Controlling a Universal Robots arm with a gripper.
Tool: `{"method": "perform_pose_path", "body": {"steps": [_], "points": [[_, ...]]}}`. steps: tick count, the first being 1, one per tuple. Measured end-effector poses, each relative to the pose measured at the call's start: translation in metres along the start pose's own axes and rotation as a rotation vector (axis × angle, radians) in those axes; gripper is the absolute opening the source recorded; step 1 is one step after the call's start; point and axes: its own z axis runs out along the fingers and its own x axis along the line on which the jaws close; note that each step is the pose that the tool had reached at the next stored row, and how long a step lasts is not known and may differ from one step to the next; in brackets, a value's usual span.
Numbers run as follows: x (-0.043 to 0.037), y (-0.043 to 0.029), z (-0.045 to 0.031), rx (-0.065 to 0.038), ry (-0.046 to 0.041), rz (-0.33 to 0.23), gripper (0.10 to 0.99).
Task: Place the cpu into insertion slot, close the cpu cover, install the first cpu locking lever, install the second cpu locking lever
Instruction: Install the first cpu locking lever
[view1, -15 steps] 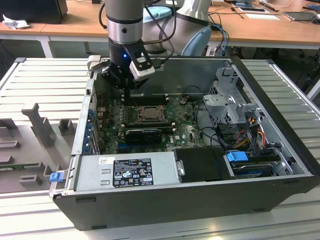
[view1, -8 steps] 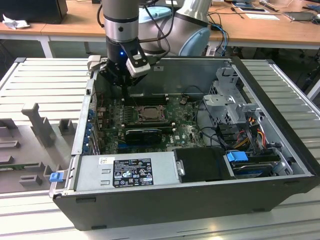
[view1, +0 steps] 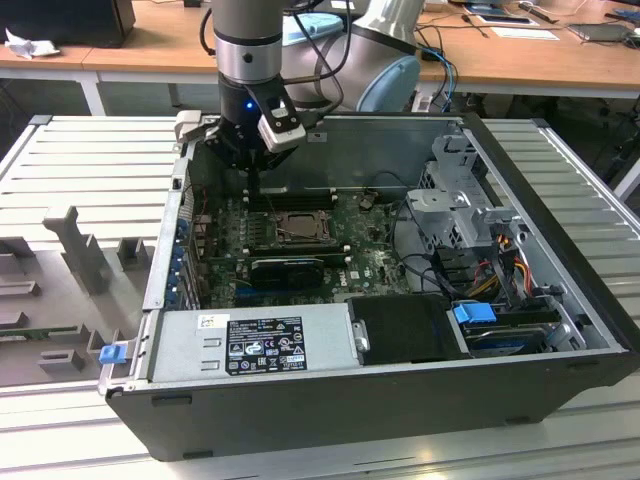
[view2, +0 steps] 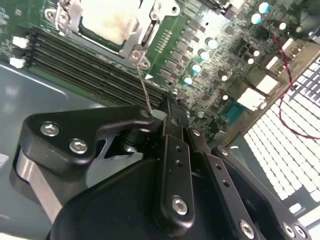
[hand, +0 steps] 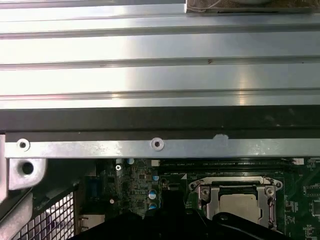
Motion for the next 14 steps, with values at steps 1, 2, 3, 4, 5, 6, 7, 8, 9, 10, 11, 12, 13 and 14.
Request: {"method": "perform_pose_path", "body": {"steps": [1, 2, 3, 4, 5, 6, 7, 8, 9, 10, 11, 12, 13, 14], "points": [[-0.0022, 0.0, 0.0, 0.0, 0.0, 0.0, 0.106], [-0.0028, 0.0, 0.0, 0.001, 0.0, 0.0, 0.106], [-0.0032, 0.0001, 0.0, 0.003, -0.0001, 0.0, 0.106], [-0.0032, 0.0, 0.0, 0.004, -0.0001, 0.0, 0.106], [-0.0032, 0.0, 0.0, 0.004, -0.0001, 0.0, 0.106], [-0.0033, 0.0, 0.0, 0.004, -0.0001, 0.0, 0.106], [-0.0036, 0.0001, 0.0, 0.004, 0.0, 0.0, 0.106], [-0.0045, 0.0001, 0.0, 0.004, -0.0001, 0.0, 0.106], [-0.0049, 0.0001, 0.0, 0.004, -0.0001, 0.0, 0.106], [-0.006, 0.0001, 0.0001, 0.004, -0.0002, 0.0, 0.106], [-0.0072, 0.0002, 0.0, 0.004, -0.0001, 0.0, 0.106], [-0.0088, 0.0002, 0.0001, 0.004, -0.0002, 0.0, 0.106], [-0.0099, 0.0002, 0.0, 0.004, -0.0002, 0.0, 0.106], [-0.0108, 0.0002, 0.0, 0.004, -0.0001, 0.0, 0.106]]}}
